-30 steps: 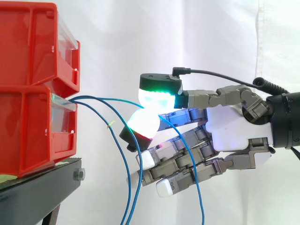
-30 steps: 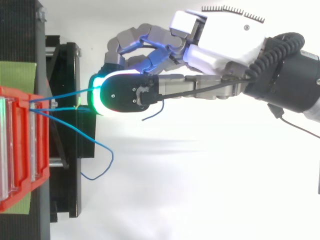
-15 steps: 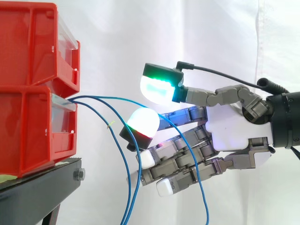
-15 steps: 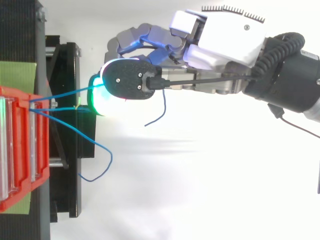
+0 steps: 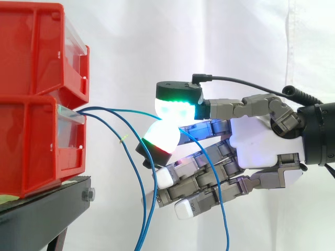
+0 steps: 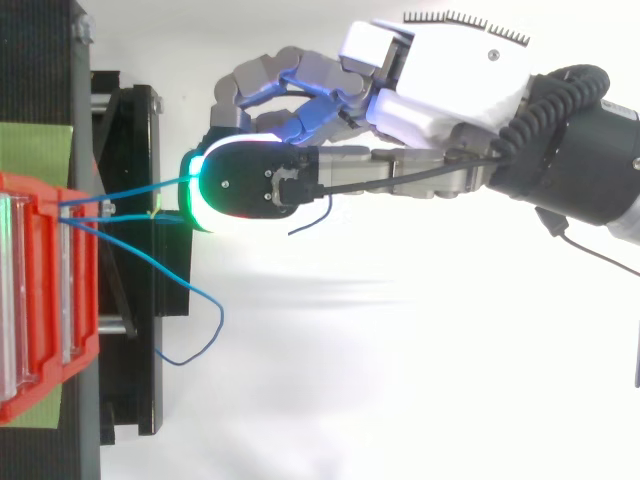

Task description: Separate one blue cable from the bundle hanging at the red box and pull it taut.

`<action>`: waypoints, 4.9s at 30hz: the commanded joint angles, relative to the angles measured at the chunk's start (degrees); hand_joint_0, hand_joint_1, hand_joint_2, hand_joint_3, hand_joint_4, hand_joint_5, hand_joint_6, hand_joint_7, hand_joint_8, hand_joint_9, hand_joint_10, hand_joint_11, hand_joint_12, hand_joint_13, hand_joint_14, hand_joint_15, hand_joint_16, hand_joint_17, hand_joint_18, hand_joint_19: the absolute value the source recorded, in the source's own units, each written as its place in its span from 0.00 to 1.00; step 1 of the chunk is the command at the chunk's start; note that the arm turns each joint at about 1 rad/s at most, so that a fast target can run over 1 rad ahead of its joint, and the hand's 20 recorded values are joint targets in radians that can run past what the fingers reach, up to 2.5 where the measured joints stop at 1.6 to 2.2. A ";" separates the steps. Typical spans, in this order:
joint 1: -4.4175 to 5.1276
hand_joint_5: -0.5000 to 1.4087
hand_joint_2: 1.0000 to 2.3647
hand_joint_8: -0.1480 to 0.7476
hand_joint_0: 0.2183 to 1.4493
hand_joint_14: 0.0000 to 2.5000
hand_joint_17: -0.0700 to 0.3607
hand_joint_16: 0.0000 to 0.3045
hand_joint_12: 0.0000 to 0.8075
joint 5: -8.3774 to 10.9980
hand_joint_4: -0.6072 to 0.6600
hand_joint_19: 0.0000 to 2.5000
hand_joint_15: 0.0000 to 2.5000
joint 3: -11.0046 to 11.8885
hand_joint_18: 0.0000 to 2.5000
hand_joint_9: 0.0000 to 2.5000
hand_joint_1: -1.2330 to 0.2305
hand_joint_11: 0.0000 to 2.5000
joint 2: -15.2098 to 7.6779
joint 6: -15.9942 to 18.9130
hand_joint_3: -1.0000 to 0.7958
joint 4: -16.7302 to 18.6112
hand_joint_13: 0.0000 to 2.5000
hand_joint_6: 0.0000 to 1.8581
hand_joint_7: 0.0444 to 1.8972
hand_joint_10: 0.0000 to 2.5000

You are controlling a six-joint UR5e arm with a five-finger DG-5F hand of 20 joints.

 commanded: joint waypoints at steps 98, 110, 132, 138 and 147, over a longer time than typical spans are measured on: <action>-0.70 0.17 0.00 0.52 0.26 0.00 0.41 0.16 0.42 1.40 0.63 0.33 0.63 -0.01 0.34 0.46 0.53 0.57 3.69 -11.00 0.28 -2.90 0.47 0.42 0.53 0.00; -0.88 0.17 0.00 0.51 0.25 0.00 0.41 0.15 0.42 1.49 0.63 0.32 0.62 -0.01 0.33 0.47 0.58 0.61 3.69 -15.39 0.28 -3.16 0.47 0.41 0.52 0.00; -0.62 0.16 0.02 0.47 0.35 0.00 0.38 0.14 0.39 2.11 0.57 0.32 0.62 -0.01 0.33 0.47 0.38 0.64 3.60 -15.04 0.40 -3.16 0.47 0.48 0.53 0.05; -0.35 0.16 0.02 0.48 0.35 0.00 0.38 0.14 0.39 3.60 0.56 0.32 0.62 -0.01 0.33 0.47 0.38 0.64 3.60 -13.72 0.43 -3.08 0.47 0.49 0.53 0.06; -0.09 0.16 0.00 0.49 0.29 0.00 0.39 0.14 0.40 4.31 0.60 0.33 0.64 -0.10 0.31 0.46 0.45 0.66 3.60 -12.40 0.28 -3.16 0.45 0.47 0.51 0.01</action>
